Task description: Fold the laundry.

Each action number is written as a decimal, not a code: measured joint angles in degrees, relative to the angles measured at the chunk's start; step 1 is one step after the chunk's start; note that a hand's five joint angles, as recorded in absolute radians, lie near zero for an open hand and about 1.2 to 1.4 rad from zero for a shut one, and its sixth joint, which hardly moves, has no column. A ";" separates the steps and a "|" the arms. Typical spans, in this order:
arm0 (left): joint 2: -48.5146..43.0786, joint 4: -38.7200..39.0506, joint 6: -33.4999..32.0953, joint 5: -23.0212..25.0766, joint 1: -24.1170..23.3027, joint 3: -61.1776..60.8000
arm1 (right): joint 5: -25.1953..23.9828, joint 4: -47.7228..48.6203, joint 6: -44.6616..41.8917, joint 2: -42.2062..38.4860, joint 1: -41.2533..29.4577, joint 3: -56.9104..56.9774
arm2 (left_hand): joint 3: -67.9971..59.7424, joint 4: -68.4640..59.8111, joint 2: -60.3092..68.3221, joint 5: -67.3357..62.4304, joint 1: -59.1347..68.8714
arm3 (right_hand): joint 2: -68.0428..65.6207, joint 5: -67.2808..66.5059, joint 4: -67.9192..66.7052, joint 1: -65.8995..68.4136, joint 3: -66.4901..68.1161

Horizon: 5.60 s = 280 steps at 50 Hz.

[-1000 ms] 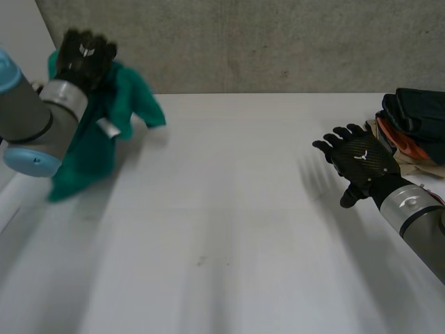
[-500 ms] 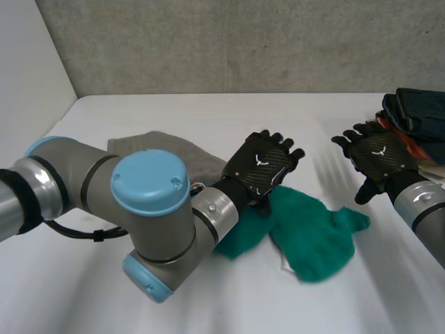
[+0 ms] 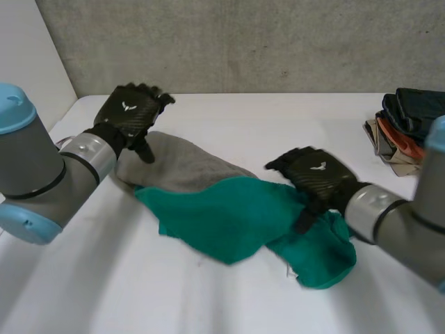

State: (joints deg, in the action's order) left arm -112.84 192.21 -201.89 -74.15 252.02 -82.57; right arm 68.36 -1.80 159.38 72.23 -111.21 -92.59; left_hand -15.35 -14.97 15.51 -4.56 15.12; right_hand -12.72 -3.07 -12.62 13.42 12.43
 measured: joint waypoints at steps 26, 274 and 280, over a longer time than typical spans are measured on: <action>-24.64 -10.05 -7.40 14.57 -0.17 19.93 | 1.23 10.03 -3.32 4.29 -6.39 -5.91 | -0.13 -0.90 0.30 -1.43 0.22 | -53.51 -50.63 -55.40 47.02 54.90; 7.76 -5.09 5.46 -4.42 0.19 -9.45 | -2.02 -18.51 -22.20 -21.02 13.42 27.64 | -52.91 -53.74 53.03 -51.31 51.48 | -12.43 -13.29 -13.23 11.72 12.76; 8.12 -5.05 5.44 -4.42 -0.29 -9.40 | -2.44 -15.48 -24.33 -26.12 12.99 30.73 | -52.91 -53.74 53.03 -51.31 51.48 | -12.43 -13.75 -13.53 11.73 12.78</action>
State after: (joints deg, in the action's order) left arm -104.72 187.17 -196.46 -78.57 251.73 -91.97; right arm 65.92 -17.27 135.05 46.11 -98.22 -61.86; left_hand -68.26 -68.71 68.54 -55.87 66.60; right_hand -25.15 -16.81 -26.15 25.15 25.21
